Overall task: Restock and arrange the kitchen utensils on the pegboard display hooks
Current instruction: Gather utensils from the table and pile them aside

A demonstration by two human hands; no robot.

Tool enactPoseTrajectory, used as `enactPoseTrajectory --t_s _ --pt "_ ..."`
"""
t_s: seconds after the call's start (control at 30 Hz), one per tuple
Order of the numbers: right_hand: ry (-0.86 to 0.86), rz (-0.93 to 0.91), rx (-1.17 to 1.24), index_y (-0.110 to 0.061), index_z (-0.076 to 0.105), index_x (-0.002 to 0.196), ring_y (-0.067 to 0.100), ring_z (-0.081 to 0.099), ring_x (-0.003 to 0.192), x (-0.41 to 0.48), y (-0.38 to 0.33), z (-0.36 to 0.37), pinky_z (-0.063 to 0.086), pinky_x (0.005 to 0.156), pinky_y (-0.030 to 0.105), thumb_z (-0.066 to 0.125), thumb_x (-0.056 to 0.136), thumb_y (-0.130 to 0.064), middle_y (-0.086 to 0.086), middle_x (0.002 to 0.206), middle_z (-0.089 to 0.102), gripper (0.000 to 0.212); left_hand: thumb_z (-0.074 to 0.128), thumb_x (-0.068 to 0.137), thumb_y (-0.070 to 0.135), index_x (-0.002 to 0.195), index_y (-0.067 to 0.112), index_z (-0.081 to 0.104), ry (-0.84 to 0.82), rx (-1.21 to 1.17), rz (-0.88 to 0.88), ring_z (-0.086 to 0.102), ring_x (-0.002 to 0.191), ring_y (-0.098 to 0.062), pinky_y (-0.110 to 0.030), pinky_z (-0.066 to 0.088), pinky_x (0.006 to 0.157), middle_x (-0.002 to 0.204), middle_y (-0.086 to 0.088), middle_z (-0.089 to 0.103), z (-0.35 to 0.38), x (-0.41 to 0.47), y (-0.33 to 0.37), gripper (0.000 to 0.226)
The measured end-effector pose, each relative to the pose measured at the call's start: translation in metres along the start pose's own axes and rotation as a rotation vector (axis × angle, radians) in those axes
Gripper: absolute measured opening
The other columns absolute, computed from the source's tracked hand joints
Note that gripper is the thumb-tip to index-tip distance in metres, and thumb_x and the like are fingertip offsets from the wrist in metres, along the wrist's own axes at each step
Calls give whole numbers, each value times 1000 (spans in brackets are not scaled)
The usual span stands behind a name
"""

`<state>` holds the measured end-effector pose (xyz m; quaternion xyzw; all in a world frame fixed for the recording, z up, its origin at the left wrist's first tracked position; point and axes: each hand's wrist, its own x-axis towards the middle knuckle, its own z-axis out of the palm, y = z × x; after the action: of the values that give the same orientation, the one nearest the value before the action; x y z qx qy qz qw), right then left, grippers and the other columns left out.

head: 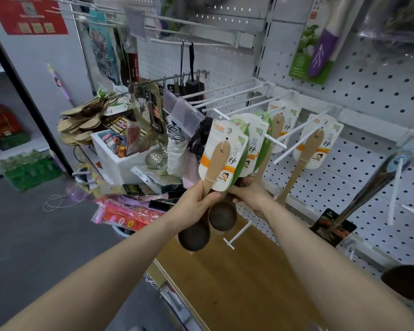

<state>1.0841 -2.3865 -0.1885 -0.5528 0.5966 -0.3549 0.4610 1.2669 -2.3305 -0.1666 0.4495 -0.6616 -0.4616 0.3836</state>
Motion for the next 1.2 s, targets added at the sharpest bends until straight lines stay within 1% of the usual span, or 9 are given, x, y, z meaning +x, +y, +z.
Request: enactPoseTrajectory --t_s 0.17,0.27,0.4,0.47,0.6,0.8,0.97,1.03,1.2 --pt "31 -42 -103 -24 73 99 19 66 60 -15 0 6 59 77 54 78 77 -38 -6 92 76 27 57 96 16 103 38 48 -18 36 30 53 90 24 0 40 75 100 29 58 -7 -14 2 25" --pt "63 -42 -145 -26 72 91 18 68 59 -28 0 14 58 77 55 78 71 -51 -4 85 77 33 53 98 13 114 38 45 -29 27 44 54 105 12 -4 41 85 112 25 58 -15 -21 -7 31" --pt "99 -31 -151 -27 73 92 20 70 62 -44 -3 29 58 77 52 70 49 -74 -2 79 76 65 49 99 13 122 44 39 -64 12 66 47 120 7 -9 37 96 124 27 52 -29 -33 -16 40" --pt "133 -25 -170 -24 74 95 20 71 63 -56 -10 39 60 75 45 74 56 -69 0 80 77 60 48 99 12 120 43 40 -83 14 67 47 120 5 -10 37 95 122 27 52 -39 -41 -20 38" --pt "142 -5 -73 -2 70 106 28 62 64 -78 -23 66 56 63 36 79 82 -22 13 91 76 33 49 99 11 130 19 43 -17 -34 47 51 109 -1 -8 38 88 113 17 55 -64 -56 -31 32" --pt "197 9 -92 -12 67 95 15 57 48 -105 -31 106 56 75 46 75 85 -24 16 92 74 18 50 99 14 105 18 50 59 -239 -96 60 77 -9 -31 48 81 80 6 62 -103 -76 -47 8" --pt "246 6 -122 -1 65 97 6 55 39 -114 -44 143 50 57 27 71 90 -25 16 83 70 26 51 99 17 83 12 48 51 -288 -126 59 69 -18 -48 47 84 63 5 57 -147 -91 -62 17" --pt "262 0 -92 -3 65 89 7 55 38 -114 -47 160 48 51 23 71 89 -22 14 78 68 21 54 96 24 84 13 51 73 -252 -117 61 70 -18 -45 48 85 64 7 57 -165 -96 -65 17" --pt "245 -45 -63 -6 67 89 15 56 44 -107 -63 217 51 51 28 71 89 -21 4 68 68 16 49 100 16 95 8 47 178 -97 -81 51 51 5 -16 41 59 66 3 52 -220 -115 -74 10"
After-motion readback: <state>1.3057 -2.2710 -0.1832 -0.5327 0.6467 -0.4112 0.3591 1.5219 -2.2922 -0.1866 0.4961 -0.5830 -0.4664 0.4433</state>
